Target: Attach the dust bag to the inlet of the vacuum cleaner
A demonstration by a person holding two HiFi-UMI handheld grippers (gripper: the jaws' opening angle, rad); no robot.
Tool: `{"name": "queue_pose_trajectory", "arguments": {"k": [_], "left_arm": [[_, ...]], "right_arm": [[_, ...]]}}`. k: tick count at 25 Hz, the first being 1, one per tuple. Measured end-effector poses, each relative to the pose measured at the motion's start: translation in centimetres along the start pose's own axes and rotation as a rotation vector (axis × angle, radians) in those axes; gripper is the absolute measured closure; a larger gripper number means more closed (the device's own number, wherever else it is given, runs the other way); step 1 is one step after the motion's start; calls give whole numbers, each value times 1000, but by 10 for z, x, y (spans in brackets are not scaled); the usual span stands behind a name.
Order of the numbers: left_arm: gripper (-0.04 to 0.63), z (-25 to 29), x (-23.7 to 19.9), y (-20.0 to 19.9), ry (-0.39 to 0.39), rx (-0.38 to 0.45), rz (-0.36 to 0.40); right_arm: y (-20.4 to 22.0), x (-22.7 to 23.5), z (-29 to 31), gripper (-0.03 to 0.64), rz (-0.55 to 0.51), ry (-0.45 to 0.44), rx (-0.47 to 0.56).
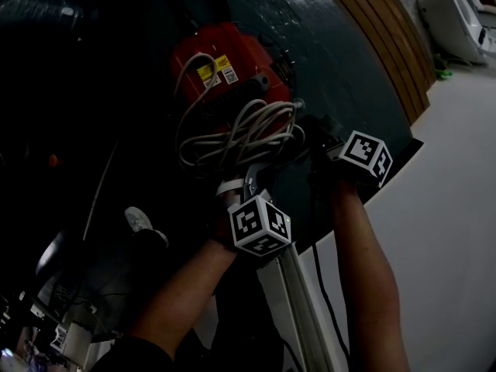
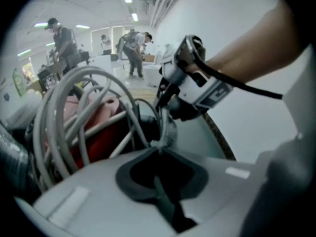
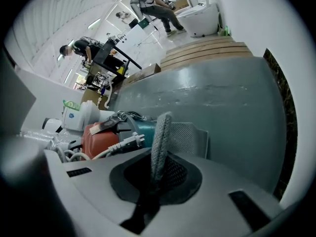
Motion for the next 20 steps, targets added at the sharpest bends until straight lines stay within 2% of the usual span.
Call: {"name": "queue_pose_trajectory", "arguments": {"k": [3,5,8,12,14,17,20], "left_arm": [[575,-2,0,-1,-18,4,30],[575,1,1,2,-18,6,33],[575,6,1,4,2,7,43],[575,17,10,11,37,-10,30],[575,19,10,14,20,-11,29],[577,15,2,14,-20,-3,52],[577,9,-1,8,-55,-10,123]], "right_arm": [[1,6,2,611,37,31,-26],[-3,-1,3,611,15,58,-53],[-11,-19,6,611,-109,87,-98],[-12,-46,6,611,-321,61,-121],[-7,-48,2,612,-366,32,-96],[-3,-28,-7,611,-284,-40,-40],[-1,2,-9,611,-114,-105,8]]}}
Point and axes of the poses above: the fingertips, and each gripper's own axes: z forward along the fingers, x to its right, y out of its underside, the point moved 10 cm from there along -z, backward along the fingers, and after that the axes turned 6 degrees about -x, right-handed, at the moved point
